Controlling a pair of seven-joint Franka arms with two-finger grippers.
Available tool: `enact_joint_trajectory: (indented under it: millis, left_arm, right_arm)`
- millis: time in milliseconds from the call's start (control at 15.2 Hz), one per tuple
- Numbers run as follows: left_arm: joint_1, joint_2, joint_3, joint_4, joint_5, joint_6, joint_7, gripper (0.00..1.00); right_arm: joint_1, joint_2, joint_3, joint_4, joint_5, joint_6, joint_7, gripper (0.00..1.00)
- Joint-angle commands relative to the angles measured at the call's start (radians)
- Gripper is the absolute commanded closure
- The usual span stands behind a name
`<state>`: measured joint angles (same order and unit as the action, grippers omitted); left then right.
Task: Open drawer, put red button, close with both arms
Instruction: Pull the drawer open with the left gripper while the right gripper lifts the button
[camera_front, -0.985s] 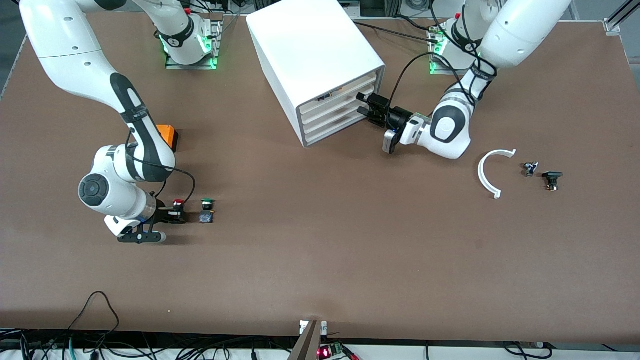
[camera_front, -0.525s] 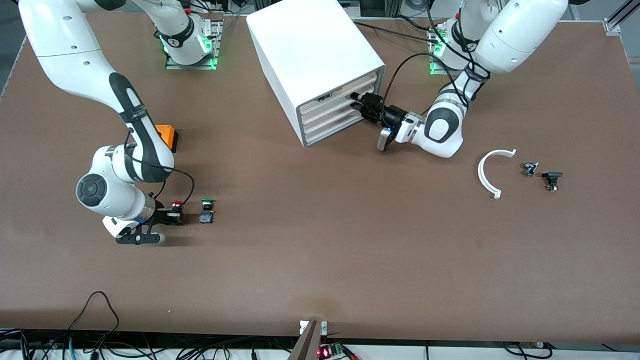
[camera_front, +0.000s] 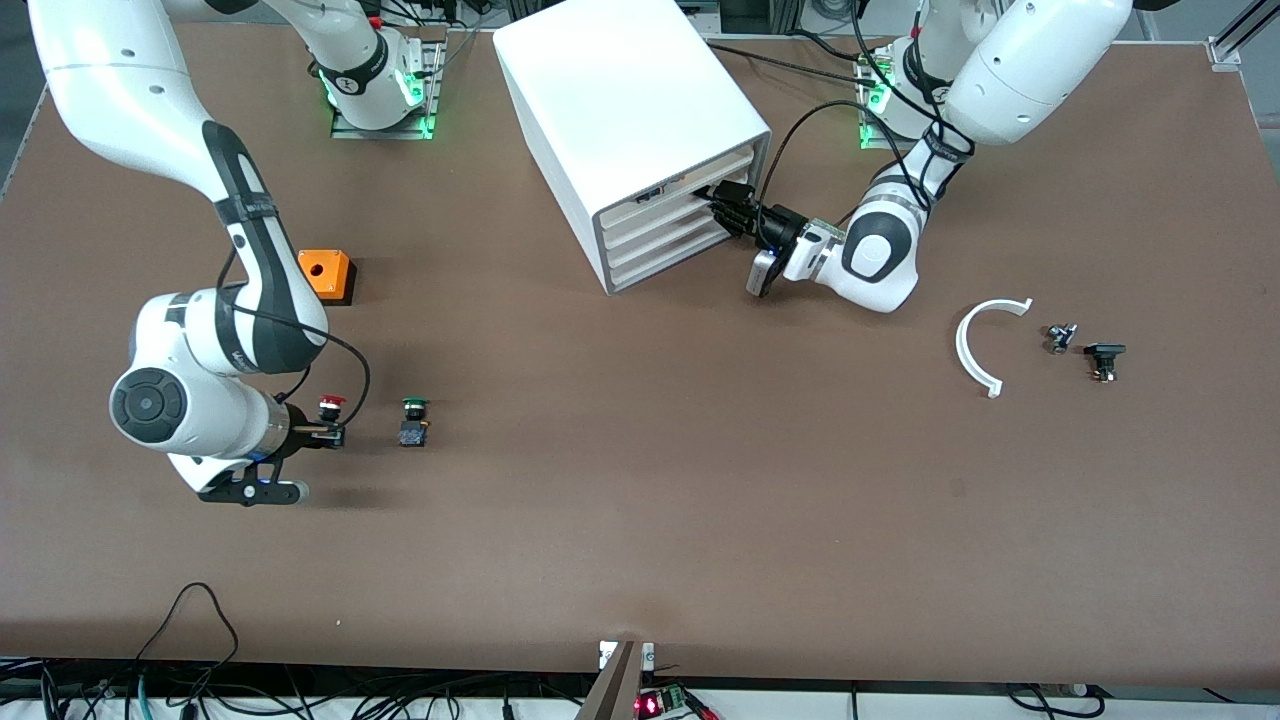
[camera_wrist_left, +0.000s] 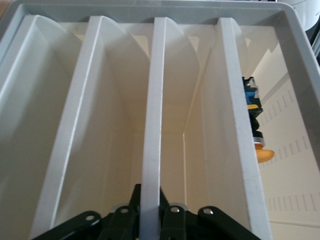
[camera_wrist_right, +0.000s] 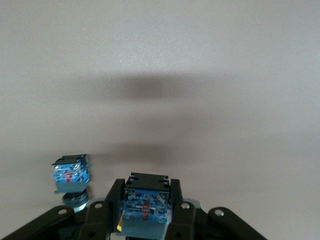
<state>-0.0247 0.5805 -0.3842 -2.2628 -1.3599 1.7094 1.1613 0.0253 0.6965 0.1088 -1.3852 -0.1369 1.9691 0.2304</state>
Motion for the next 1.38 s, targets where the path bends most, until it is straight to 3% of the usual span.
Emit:
enact_joint_trajectory:
  millis: [0,460,854,1247,1313]
  left_arm:
    - [0.029,-0.005,-0.005,0.000,-0.030,0.013,0.009,1.00]
    - [0.091,-0.007,0.017,0.107,0.020,0.015,-0.120,1.00]
    - [0.124,0.015,0.085,0.227,0.149,0.019,-0.198,1.00]
    - [0.131,0.062,0.128,0.316,0.160,0.021,-0.218,1.00]
    - [0.131,0.062,0.128,0.316,0.160,0.019,-0.219,0.83]
  right_arm:
    - [0.041,0.001,0.005,0.095,-0.026,-0.113,0.122,1.00]
    - [0.145,-0.020,0.008,0.228,-0.026,-0.177,0.314,1.00]
    - [0.275,-0.020,0.009,0.276,-0.020,-0.173,0.602,1.00]
    - [0.419,-0.018,0.009,0.342,-0.016,-0.135,0.921,1.00]
    - [0.445,-0.017,0.008,0.344,-0.016,-0.122,0.970,1.00]
